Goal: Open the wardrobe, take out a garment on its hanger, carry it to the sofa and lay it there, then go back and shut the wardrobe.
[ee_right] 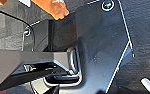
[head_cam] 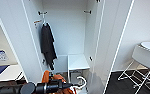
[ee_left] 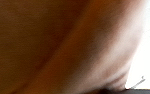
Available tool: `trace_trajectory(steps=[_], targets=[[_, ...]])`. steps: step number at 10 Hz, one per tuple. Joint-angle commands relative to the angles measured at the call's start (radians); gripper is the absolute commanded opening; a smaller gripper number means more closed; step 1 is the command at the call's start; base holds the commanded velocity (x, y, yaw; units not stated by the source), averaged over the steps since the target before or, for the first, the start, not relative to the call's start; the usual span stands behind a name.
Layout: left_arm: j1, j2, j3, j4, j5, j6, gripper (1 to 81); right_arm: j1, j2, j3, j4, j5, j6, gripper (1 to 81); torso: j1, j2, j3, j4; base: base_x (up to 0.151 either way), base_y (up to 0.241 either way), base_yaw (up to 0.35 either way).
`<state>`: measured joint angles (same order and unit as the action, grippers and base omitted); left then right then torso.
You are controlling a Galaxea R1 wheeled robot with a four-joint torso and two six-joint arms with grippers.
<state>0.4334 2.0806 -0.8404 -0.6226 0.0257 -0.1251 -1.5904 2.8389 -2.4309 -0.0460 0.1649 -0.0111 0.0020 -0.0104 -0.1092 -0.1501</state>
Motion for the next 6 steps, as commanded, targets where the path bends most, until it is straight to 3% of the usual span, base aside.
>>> trace_trajectory(steps=[1,5,6], targets=[[-0.129,-0.010,0.026,0.050,0.011,0.033,1.0,0.019,-0.016,-0.003,-0.002,-0.047,-0.001,81.1,0.000,0.000,0.000,0.000,0.000,0.000,-0.234],[-0.129,0.003,0.023,0.064,0.010,0.032,1.0,0.019,-0.016,-0.005,-0.002,-0.047,0.010,81.1,0.000,0.000,0.000,0.000,0.000,0.000,-0.249],[-0.129,0.004,0.023,0.072,0.011,0.032,1.0,0.019,-0.017,0.000,-0.002,-0.045,0.010,81.1,0.000,0.000,-0.035,0.000,0.000,0.000,-0.268]])
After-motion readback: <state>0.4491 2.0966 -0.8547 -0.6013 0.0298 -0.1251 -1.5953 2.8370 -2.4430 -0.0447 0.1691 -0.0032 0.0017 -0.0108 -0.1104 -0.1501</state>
